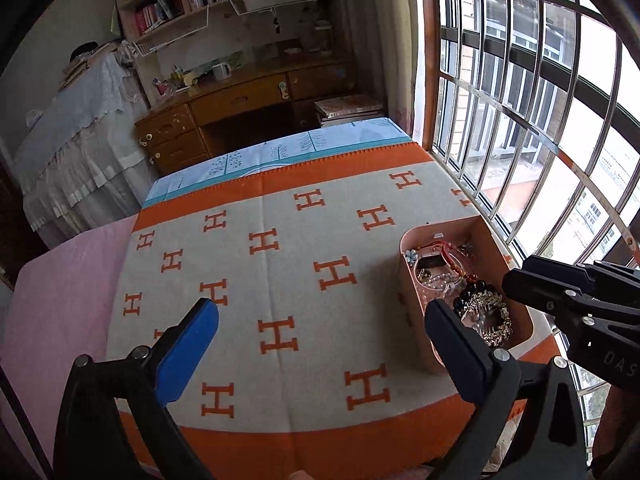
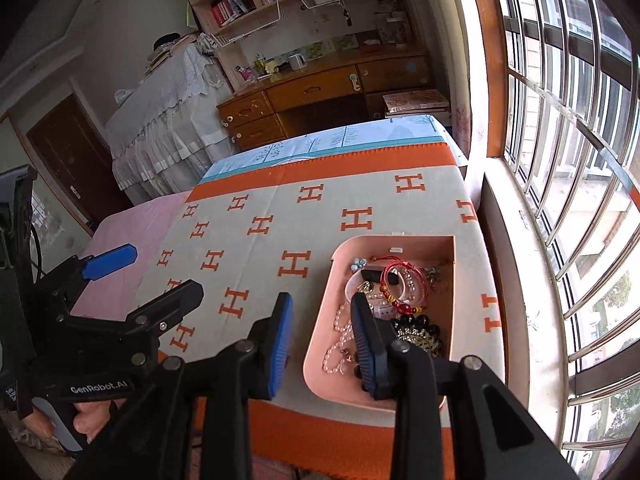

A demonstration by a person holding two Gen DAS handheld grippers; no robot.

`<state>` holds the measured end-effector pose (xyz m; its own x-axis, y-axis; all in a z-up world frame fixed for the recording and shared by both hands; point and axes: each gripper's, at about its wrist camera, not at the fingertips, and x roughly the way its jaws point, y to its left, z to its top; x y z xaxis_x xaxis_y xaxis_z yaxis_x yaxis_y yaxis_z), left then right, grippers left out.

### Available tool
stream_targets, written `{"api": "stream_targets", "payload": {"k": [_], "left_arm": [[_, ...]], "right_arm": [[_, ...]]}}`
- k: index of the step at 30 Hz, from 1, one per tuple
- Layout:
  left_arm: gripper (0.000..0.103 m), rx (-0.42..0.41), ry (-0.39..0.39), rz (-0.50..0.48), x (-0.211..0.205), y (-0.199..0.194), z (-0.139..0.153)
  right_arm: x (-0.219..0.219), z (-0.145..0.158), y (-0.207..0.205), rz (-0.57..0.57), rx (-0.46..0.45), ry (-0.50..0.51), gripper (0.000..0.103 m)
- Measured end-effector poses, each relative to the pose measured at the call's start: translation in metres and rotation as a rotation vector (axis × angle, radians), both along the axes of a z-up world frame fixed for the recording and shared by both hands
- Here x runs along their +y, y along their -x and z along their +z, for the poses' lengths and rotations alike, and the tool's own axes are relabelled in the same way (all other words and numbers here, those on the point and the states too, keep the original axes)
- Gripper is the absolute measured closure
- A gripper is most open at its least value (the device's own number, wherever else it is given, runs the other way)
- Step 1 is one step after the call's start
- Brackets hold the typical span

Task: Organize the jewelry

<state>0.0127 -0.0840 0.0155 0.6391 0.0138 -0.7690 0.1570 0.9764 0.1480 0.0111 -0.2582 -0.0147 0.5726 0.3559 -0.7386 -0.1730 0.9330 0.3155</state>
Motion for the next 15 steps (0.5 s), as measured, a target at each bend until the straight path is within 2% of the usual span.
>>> {"api": "stream_targets", "payload": {"k": [4,6,8,10,15], "left_arm": [[0.001,0.006,-0.100,0.085,-0.002,0.012,-0.003],[0.001,-0.014,-0.127,0.107,-0.002,0.019,-0.002],[0.001,-0.030,-0.105,0.103,-0.002,0.025,0.001],[0.001,-0.044,-0.076,0.101,-0.003,0.029,0.005],[0.001,-0.055,0.039,0.107,0.001,0.035,0.013]], "right_arm": [[0.006,0.006,0.019,-0.016,-0.034,0.004,0.072],[0.008,0.011,0.026,-0.018,-0.060,0.004,0.071],[0.011,0.015,0.034,-0.022,-0.085,0.008,0.066],[0.013,0.020,0.042,-0.029,-0.115,0.022,0.057],[0.019,0.031,0.058,-0.025,-0.193,0.066,0.054]]}}
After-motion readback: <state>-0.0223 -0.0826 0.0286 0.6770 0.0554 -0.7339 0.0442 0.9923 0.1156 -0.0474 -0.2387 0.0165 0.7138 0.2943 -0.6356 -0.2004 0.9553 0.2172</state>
